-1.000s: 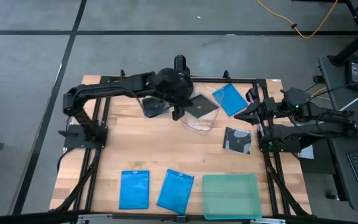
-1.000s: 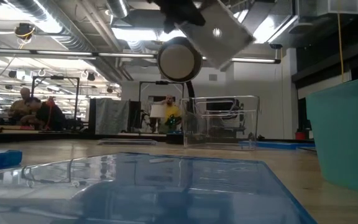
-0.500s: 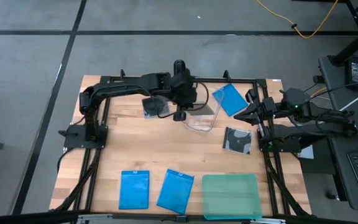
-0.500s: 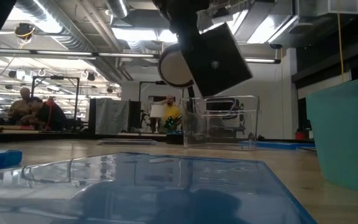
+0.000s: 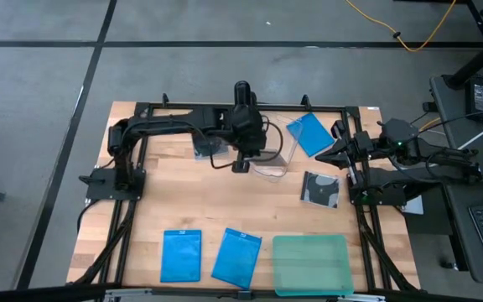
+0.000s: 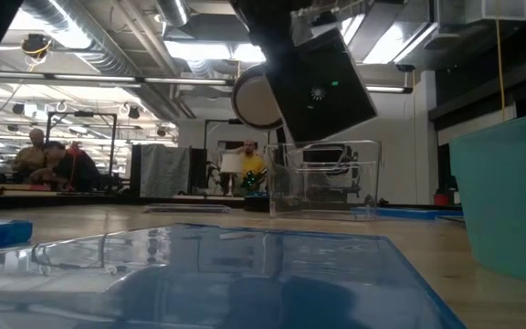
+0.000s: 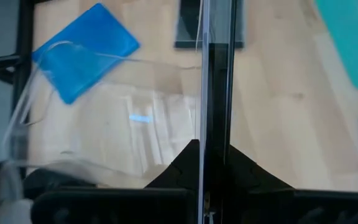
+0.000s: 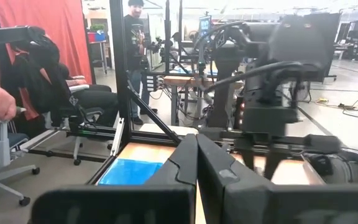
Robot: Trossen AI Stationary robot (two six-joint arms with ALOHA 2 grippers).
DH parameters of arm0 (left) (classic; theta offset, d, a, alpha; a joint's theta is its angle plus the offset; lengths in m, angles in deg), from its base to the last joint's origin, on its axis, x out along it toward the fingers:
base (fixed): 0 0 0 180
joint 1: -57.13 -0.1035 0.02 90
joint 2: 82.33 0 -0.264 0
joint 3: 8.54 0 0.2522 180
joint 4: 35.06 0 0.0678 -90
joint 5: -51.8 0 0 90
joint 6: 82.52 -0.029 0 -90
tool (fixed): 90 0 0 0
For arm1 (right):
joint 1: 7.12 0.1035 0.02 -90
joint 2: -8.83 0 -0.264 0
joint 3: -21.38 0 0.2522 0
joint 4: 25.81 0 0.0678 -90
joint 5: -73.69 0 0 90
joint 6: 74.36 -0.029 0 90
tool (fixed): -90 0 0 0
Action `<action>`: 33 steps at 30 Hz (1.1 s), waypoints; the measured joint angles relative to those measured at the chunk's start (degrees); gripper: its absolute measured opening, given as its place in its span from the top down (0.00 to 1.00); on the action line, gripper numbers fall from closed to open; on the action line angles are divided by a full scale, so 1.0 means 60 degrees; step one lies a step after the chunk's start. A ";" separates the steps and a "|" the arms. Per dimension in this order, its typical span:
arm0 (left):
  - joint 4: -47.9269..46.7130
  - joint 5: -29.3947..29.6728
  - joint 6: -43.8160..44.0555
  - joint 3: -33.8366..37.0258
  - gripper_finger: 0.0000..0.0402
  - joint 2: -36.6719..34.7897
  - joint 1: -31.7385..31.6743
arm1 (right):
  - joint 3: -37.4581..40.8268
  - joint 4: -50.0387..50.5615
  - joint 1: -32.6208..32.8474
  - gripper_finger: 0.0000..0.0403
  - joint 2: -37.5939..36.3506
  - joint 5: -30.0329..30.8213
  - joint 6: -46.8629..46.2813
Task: Pick & place jewel cases by type
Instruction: Put the bottom left black CD case into the transparent bin
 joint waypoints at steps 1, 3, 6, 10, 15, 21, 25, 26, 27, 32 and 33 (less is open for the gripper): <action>0.0005 0.0006 0.0034 0.0000 0.96 0.0001 0.0082 | 0.0000 0.0000 0.0000 0.99 0.0000 0.0000 0.0005; 0.0017 0.0068 0.0067 0.0000 0.96 -0.0002 0.0207 | 0.0000 0.0000 0.0000 0.99 0.0000 0.0000 0.0012; 0.0011 0.0216 0.0077 0.0000 0.96 -0.0002 0.0311 | 0.0001 0.0001 0.0000 0.99 0.0000 0.0000 0.0049; 0.0015 0.0233 0.0385 0.0000 0.96 -0.0002 0.0285 | 0.0006 0.0000 0.0001 0.99 0.0000 0.0000 0.0056; 0.0138 -0.0123 0.1340 0.0000 0.96 0.0099 0.0245 | 0.0011 0.0011 0.0000 0.99 0.0000 -0.0062 0.0045; 0.0396 -0.0517 0.2622 0.0033 0.96 0.0449 0.0708 | 0.0011 0.0217 0.0004 0.99 0.0001 -0.0259 0.0029; 0.0610 -0.0706 0.3621 0.0033 0.96 0.0588 0.0913 | 0.0011 0.0316 0.0002 0.99 0.0003 -0.0297 0.0026; 0.0707 -0.0706 0.3625 0.0029 0.96 0.0588 0.0917 | 0.0011 0.0325 0.0001 0.99 -0.0004 -0.0377 0.0026; 0.0764 -0.0574 0.3612 0.0020 0.96 0.0596 0.0917 | 0.0011 0.0377 0.0000 0.99 -0.0003 -0.0410 0.0036; 0.0258 -0.0321 0.3408 -0.0386 0.96 0.0570 0.0592 | 0.0011 0.0626 0.0004 0.99 0.0004 -0.0470 0.0255; 0.0012 -0.0279 0.3221 -0.0586 0.96 0.0556 0.0480 | 0.0011 0.0627 0.0004 0.99 0.0004 -0.0470 0.0256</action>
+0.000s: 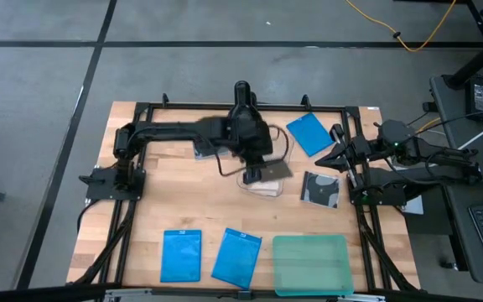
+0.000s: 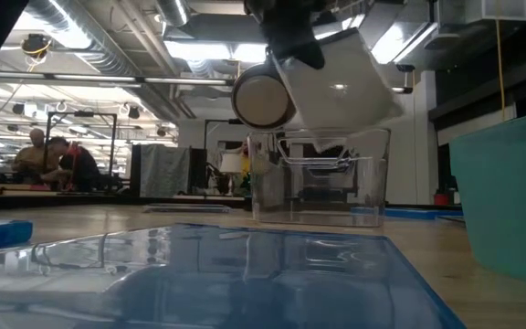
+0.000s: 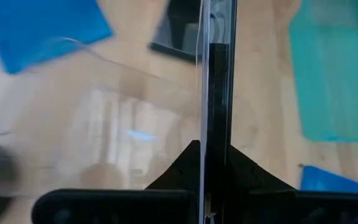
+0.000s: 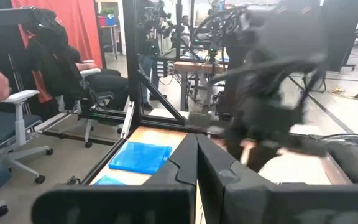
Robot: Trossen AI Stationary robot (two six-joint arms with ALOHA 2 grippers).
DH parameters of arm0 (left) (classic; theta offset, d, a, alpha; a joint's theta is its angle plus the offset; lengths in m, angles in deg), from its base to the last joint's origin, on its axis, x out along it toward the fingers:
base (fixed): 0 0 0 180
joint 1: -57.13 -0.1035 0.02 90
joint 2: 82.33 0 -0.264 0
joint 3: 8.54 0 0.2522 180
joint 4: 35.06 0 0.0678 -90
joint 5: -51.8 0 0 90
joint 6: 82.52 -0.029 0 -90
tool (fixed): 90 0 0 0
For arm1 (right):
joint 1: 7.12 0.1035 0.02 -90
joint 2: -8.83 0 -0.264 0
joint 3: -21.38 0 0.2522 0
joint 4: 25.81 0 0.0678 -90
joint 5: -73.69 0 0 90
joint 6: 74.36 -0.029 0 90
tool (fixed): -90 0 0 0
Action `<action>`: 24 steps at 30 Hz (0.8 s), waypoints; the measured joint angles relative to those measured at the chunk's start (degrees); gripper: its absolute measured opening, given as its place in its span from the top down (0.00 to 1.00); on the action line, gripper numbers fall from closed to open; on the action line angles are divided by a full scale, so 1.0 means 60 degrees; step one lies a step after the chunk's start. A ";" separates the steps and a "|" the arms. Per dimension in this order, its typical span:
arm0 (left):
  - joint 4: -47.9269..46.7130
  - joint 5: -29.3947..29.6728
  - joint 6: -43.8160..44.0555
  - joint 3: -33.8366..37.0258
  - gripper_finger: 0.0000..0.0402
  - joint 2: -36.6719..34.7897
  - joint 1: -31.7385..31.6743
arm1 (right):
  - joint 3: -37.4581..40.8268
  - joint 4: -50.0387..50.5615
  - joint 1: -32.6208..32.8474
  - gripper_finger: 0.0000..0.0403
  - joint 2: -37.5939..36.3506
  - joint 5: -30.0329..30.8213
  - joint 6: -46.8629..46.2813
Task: Pick & place jewel cases by type
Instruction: Put the bottom left black CD case into the transparent bin
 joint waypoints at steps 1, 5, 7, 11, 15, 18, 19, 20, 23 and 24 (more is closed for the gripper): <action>-0.0219 0.0085 -0.0229 -0.0173 0.96 -0.0021 -0.0106 | 0.0000 0.0000 0.0000 0.99 0.0000 -0.0004 -0.0003; -0.0920 0.0133 -0.1038 -0.0567 0.96 -0.0040 -0.0566 | 0.0000 0.0010 0.0000 0.99 0.0000 -0.0011 0.0006; -0.1235 -0.0194 -0.1355 -0.0637 0.96 -0.0040 -0.0750 | 0.0000 0.0020 0.0000 0.99 0.0000 -0.0018 0.0011; -0.1842 -0.0741 -0.2051 -0.0649 0.96 -0.0013 -0.0875 | 0.0000 0.0102 0.0000 0.99 -0.0030 -0.0029 0.0005; -0.2082 -0.1210 -0.2477 -0.0546 0.96 0.0033 -0.0774 | 0.0000 0.0170 0.0000 0.99 -0.0044 -0.0029 0.0001; -0.2082 -0.1343 -0.2518 -0.0503 0.96 0.0040 -0.0644 | 0.0000 0.0180 0.0000 0.99 -0.0040 -0.0025 0.0011; -0.2082 -0.1337 -0.2518 -0.0503 0.96 0.0040 -0.0595 | 0.0000 0.0175 0.0000 0.99 -0.0040 -0.0025 0.0011; -0.2077 -0.1337 -0.2514 -0.0500 0.96 0.0040 -0.0551 | 0.0000 0.0174 0.0000 0.99 -0.0041 -0.0025 0.0011; -0.2097 -0.1340 -0.2445 -0.0492 0.96 0.0044 -0.0412 | 0.0000 0.0175 0.0000 0.99 -0.0040 -0.0022 0.0016; -0.2118 -0.1379 -0.2443 -0.0492 0.96 0.0064 -0.0353 | 0.0000 0.0175 0.0000 0.99 -0.0040 -0.0022 0.0018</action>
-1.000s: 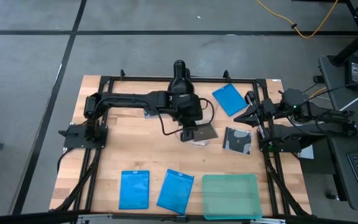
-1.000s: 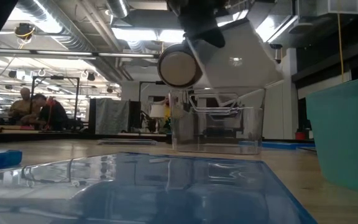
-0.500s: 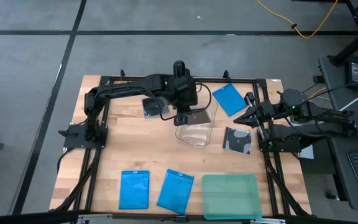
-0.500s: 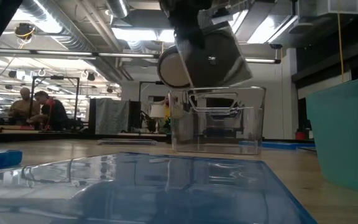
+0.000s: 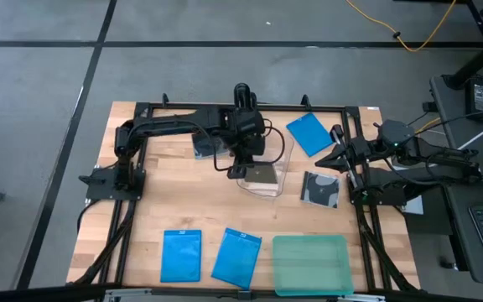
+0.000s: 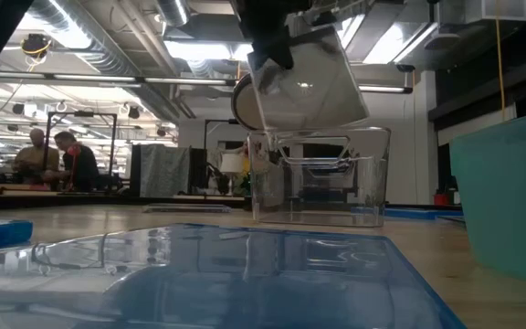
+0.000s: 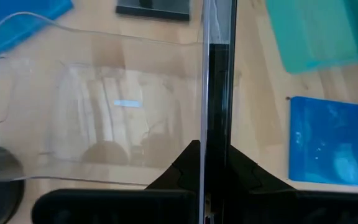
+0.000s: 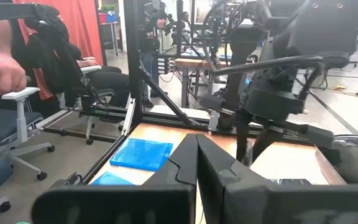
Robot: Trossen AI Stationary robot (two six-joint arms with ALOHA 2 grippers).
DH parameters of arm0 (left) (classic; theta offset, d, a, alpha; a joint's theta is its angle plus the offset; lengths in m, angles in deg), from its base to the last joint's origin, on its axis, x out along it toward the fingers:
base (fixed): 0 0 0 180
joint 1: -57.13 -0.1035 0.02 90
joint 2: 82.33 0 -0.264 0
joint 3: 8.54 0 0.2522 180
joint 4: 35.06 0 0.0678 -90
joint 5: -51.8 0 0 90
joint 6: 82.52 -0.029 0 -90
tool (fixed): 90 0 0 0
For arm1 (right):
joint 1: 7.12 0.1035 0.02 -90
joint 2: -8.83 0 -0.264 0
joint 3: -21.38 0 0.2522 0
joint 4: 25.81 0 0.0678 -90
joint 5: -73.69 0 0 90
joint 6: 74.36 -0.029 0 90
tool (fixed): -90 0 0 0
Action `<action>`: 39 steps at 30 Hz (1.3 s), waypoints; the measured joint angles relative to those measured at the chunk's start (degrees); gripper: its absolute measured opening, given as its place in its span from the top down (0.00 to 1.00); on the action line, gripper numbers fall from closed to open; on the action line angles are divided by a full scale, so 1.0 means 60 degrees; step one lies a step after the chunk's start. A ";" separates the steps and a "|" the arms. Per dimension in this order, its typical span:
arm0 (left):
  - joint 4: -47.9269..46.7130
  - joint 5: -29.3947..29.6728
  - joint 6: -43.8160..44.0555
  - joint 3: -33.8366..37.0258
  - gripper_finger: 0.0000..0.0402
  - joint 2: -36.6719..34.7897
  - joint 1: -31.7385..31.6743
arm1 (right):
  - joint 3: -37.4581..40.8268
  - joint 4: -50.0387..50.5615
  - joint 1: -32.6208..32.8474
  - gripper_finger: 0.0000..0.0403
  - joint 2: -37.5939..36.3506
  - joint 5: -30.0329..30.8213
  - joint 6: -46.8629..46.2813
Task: Pick & place jewel cases by type
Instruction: Put the bottom left black CD case into the transparent bin
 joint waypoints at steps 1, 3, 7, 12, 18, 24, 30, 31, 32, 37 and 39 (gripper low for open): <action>-0.0003 -0.0051 0.0007 0.0000 0.96 0.0061 0.0066 | 0.0000 -0.0004 0.0000 0.99 0.0000 0.0000 -0.0002; -0.0133 -0.0260 0.0050 0.0004 0.96 0.0209 0.0172 | 0.0000 -0.0007 0.0000 0.99 0.0000 0.0001 0.0000; -0.0455 -0.1032 0.0162 0.0007 0.96 0.0583 0.0360 | 0.0000 -0.0018 0.0000 0.99 0.0000 0.0004 -0.0036; -0.0466 -0.1670 0.0158 0.0007 0.96 0.0805 0.0440 | 0.0000 -0.0022 0.0000 0.99 0.0000 0.0007 -0.0235; -0.0517 -0.1691 0.0180 0.0007 0.94 0.0890 -0.0036 | 0.0000 -0.0019 0.0000 0.99 0.0000 0.0007 -0.0288; -0.0702 -0.2573 0.0375 0.0007 0.95 0.1148 -0.0439 | 0.0000 -0.0025 0.0000 0.99 0.0004 0.0007 -0.0280; -0.0866 -0.2950 0.0189 0.0008 0.94 0.1611 -0.0339 | -0.0004 0.0008 -0.0004 0.99 0.0000 0.0004 -0.0280; -0.0842 -0.2960 0.0153 0.0007 0.94 0.1676 -0.0307 | -0.0004 0.0034 -0.0004 0.99 0.0001 0.0004 -0.0280; -0.0905 -0.2954 0.0119 0.0007 0.94 0.1750 -0.0296 | -0.0004 0.0060 -0.0004 0.99 0.0004 0.0004 -0.0280; -0.0850 -0.2568 -0.0039 0.0007 0.93 0.1981 -0.0311 | -0.0004 0.0206 -0.0004 0.99 0.0001 0.0000 -0.0284; -0.0843 -0.2411 -0.0074 0.0007 0.92 0.1990 -0.0318 | -0.0004 0.0286 -0.0004 0.99 0.0004 -0.0004 -0.0284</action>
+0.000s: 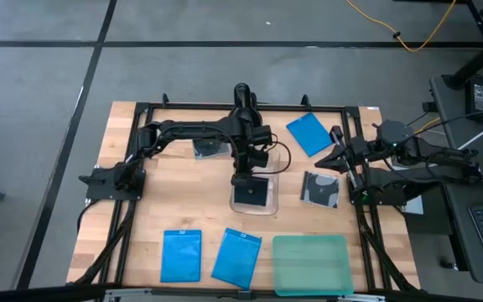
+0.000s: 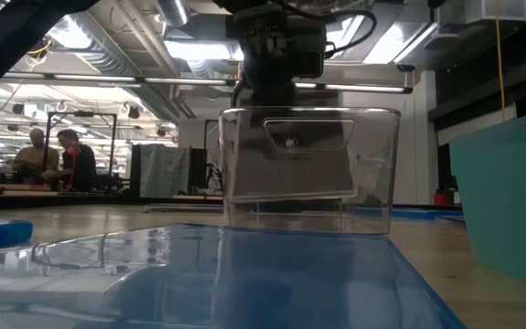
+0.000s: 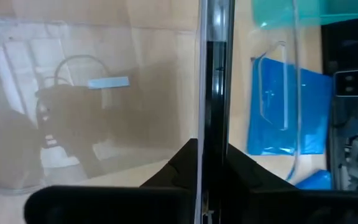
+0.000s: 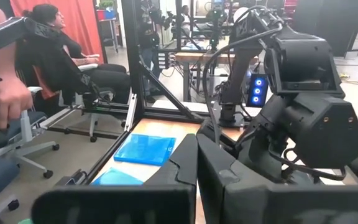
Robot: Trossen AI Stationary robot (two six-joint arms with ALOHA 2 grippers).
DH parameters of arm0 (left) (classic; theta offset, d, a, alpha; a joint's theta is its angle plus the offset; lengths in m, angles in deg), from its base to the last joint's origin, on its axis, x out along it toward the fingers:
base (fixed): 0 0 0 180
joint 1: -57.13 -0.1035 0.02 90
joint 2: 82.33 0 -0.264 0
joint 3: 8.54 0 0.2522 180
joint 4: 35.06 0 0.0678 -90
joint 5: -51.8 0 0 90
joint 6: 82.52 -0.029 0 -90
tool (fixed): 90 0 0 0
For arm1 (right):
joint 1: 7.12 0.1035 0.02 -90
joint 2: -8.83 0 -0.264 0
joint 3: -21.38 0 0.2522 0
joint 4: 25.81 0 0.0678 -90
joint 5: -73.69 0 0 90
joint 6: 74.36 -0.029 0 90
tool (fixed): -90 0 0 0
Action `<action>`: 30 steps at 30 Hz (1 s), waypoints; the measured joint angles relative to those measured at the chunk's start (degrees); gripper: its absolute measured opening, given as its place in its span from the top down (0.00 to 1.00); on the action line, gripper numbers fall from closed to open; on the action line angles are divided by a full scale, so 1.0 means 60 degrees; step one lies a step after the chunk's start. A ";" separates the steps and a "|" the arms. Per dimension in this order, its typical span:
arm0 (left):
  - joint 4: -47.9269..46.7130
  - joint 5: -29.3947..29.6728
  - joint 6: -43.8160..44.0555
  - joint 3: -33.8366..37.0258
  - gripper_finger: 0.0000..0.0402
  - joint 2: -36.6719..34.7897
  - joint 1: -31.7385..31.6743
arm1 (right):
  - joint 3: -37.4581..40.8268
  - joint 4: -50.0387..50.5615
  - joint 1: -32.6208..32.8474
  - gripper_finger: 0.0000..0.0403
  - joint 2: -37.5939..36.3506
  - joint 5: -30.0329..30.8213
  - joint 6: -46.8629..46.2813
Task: Pick & place jewel cases by type
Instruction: Put the bottom left black CD case into the transparent bin, then adjust the transparent bin
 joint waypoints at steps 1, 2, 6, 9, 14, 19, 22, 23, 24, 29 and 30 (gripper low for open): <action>0.0036 0.0168 -0.0004 0.0000 0.91 0.0000 0.0000 | 0.0000 0.0024 0.0002 0.99 -0.0004 0.0000 -0.0002; 0.0068 0.0358 -0.0034 0.0000 0.90 0.0000 0.0000 | 0.0000 0.0040 0.0000 0.99 -0.0002 0.0000 -0.0007; 0.0013 0.0729 -0.0089 -0.0062 0.84 0.0000 0.0000 | 0.0000 0.0042 0.0000 0.99 -0.0004 0.0000 -0.0004; 0.0036 0.0768 -0.0102 -0.0257 0.77 0.0000 0.0000 | 0.0000 0.0045 0.0000 0.99 -0.0004 0.0000 -0.0003; 0.0039 0.1112 -0.0091 -0.0747 0.65 0.0000 0.0004 | 0.0000 0.0075 0.0003 0.99 -0.0004 -0.0004 0.0055; -0.0063 0.2182 -0.0086 -0.1507 0.56 -0.0004 0.0000 | 0.0000 0.0138 0.0001 0.99 -0.0004 -0.0007 0.0149; -0.0317 0.2786 -0.0065 -0.2189 0.52 -0.0004 0.0006 | 0.0000 0.0208 0.0000 0.99 -0.0004 -0.0007 0.0255; -0.0443 0.3029 0.0012 -0.2439 0.52 -0.0004 0.0016 | 0.0000 0.0209 0.0000 0.99 0.0000 -0.0007 0.0255; -0.0558 0.3221 0.0101 -0.2698 0.51 -0.0004 0.0017 | 0.0000 0.0209 0.0000 0.99 0.0004 -0.0007 0.0255; -0.1037 0.3783 0.0621 -0.3901 0.51 -0.0110 0.0023 | 0.0000 0.0211 0.0000 0.99 0.0004 -0.0005 0.0288; -0.0891 0.3807 0.0773 -0.3778 0.52 -0.0307 0.0057 | 0.0000 0.0221 0.0003 0.99 0.0003 -0.0003 0.0289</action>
